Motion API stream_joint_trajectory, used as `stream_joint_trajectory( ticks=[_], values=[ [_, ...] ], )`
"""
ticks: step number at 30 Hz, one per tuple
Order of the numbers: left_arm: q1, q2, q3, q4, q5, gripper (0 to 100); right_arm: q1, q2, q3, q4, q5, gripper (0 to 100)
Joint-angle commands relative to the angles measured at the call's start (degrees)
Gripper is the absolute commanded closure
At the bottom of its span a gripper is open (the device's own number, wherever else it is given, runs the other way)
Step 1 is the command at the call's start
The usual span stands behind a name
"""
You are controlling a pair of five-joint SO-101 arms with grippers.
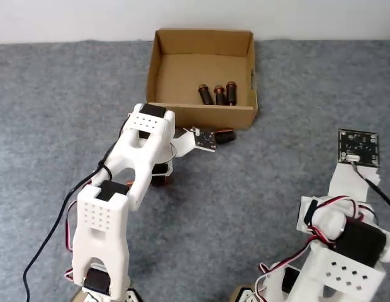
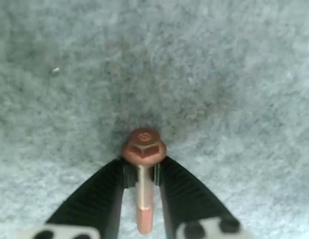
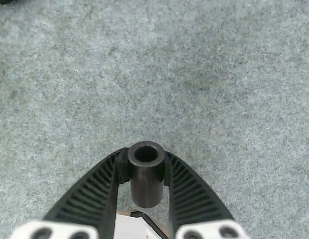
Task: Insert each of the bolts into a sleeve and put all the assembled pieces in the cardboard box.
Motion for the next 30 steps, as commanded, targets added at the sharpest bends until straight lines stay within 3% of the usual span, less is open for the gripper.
stream_joint_trajectory(
  ticks=[1,11,18,21,25,30],
  values=[
    [0.9,-2.2,-0.7,3.3,2.7,99,0.5,-0.6,-0.5,1.2,-0.1,99.0],
    [1.0,-23.4,3.0,7.4,17.5,99,0.5,-0.6,-0.5,1.5,-0.1,99.0],
    [3.2,-41.8,15.4,7.4,39.1,99,0.4,-0.7,-0.5,1.4,-0.4,99.0],
    [4.0,-48.5,20.4,6.9,44.3,100,0.4,-0.7,-0.5,1.2,-0.5,99.0],
    [5.5,-57.8,24.5,2.4,52.7,100,0.4,-0.7,-0.2,0.3,-0.7,99.0],
    [5.1,-68.4,29.1,-10.3,60.7,100,0.4,-0.9,2.5,-7.2,-1.6,99.0]
  ],
)
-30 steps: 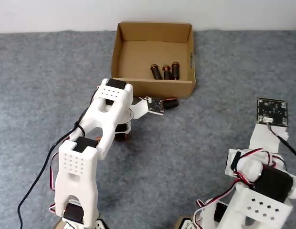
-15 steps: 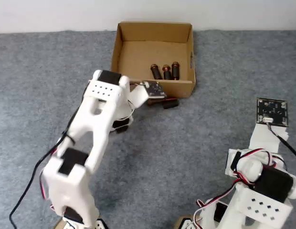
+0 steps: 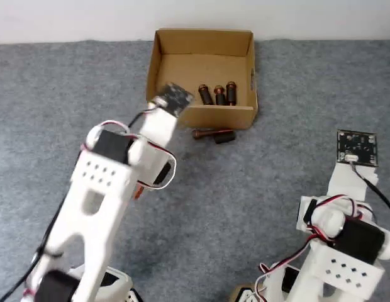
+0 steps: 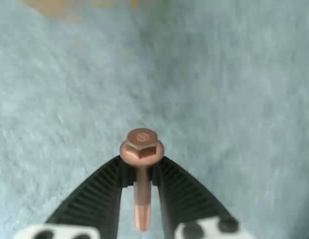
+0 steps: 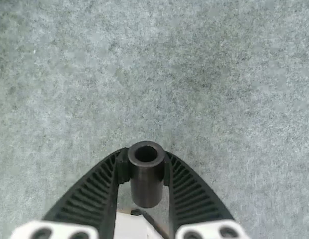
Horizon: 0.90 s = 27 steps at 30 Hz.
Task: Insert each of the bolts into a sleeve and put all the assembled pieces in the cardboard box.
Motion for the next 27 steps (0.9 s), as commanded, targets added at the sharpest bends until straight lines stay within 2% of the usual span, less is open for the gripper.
stream_joint_trajectory(
  ticks=[1,4,10,14,21,24,27],
  values=[
    [0.0,-9.1,2.1,-10.1,6.5,100,0.3,-1.5,0.5,-6.6,-3.3,99.0],
    [0.0,-14.0,5.8,-15.8,11.4,100,-3.6,-4.7,3.0,-12.1,-8.5,99.0],
    [0.4,-24.1,14.1,-25.8,19.0,100,-20.8,-14.6,12.1,-16.0,-18.6,99.1],
    [0.1,-33.1,20.7,-34.3,22.9,100,-29.8,-21.8,18.5,-21.0,-21.5,99.1],
    [0.3,-49.1,35.6,-49.8,22.8,100,-37.8,-30.0,25.7,-29.1,-21.5,99.1],
    [0.4,-54.9,41.5,-57.2,19.1,100,-40.4,-31.2,27.7,-31.8,-21.4,99.1],
    [0.4,-59.8,45.3,-61.5,17.2,100,-43.7,-31.2,29.7,-35.5,-21.4,99.1]
  ],
)
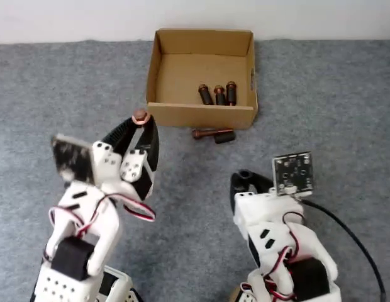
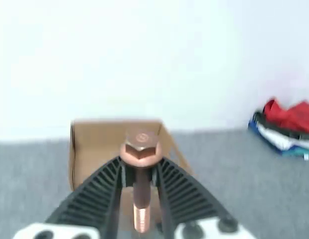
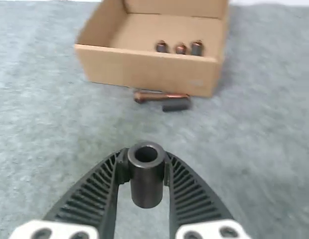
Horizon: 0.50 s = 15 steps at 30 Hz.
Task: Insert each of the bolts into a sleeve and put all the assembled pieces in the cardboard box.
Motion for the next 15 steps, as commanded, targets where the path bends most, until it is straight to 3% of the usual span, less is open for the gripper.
stream_joint_trajectory(
  ticks=[1,7,10,15],
  values=[
    [0.4,-6.3,2.1,-5.8,-2.3,100,-4.4,-0.4,1.2,-5.8,-0.4,99.1],
    [0.5,-9.9,2.2,-5.6,-1.7,100,-14.6,-0.4,6.7,-15.5,6.1,99.0],
    [1.1,-9.9,2.0,-5.6,2.5,100,-18.2,-0.4,8.3,-18.7,9.9,99.0],
    [8.1,-10.3,1.9,-2.8,3.6,100,-21.2,-0.4,8.7,-22.3,13.8,99.0]
  ],
)
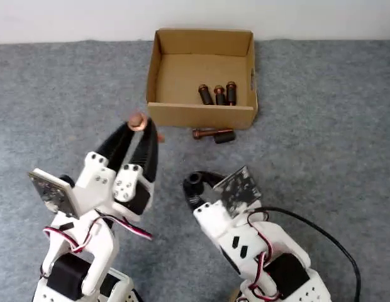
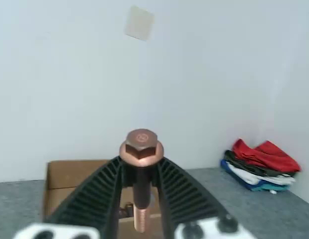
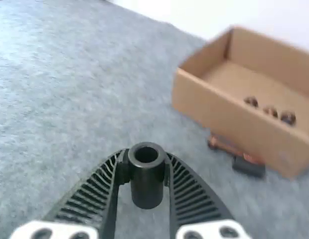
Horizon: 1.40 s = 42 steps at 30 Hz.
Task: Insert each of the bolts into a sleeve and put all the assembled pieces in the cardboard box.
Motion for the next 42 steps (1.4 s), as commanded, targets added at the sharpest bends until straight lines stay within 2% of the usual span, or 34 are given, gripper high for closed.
stream_joint_trajectory(
  ticks=[1,4,11,15,28,37,42],
  values=[
    [4.7,-1.2,-1.0,1.1,0.8,100,-1.5,-0.4,-0.6,-3.8,2.6,99.0],
    [7.4,-1.1,-0.6,2.4,0.8,100,-1.4,-0.4,-0.7,-6.1,4.4,99.0],
    [7.7,-1.0,-0.5,3.9,1.4,100,-1.2,-0.4,-0.9,-6.9,5.3,99.0],
    [7.8,-0.8,0.1,4.2,4.1,100,-1.3,-0.7,-0.9,-6.9,5.3,99.0],
    [7.7,-1.1,0.7,8.4,4.3,100,-1.0,-0.8,-1.0,-6.9,5.5,99.0],
    [8.0,-1.2,0.7,12.1,4.4,100,-1.0,-0.9,-1.0,-6.9,8.2,99.0],
    [11.4,-1.1,0.7,12.2,4.4,100,-1.0,-0.9,-1.0,-6.9,8.2,99.0]
  ],
)
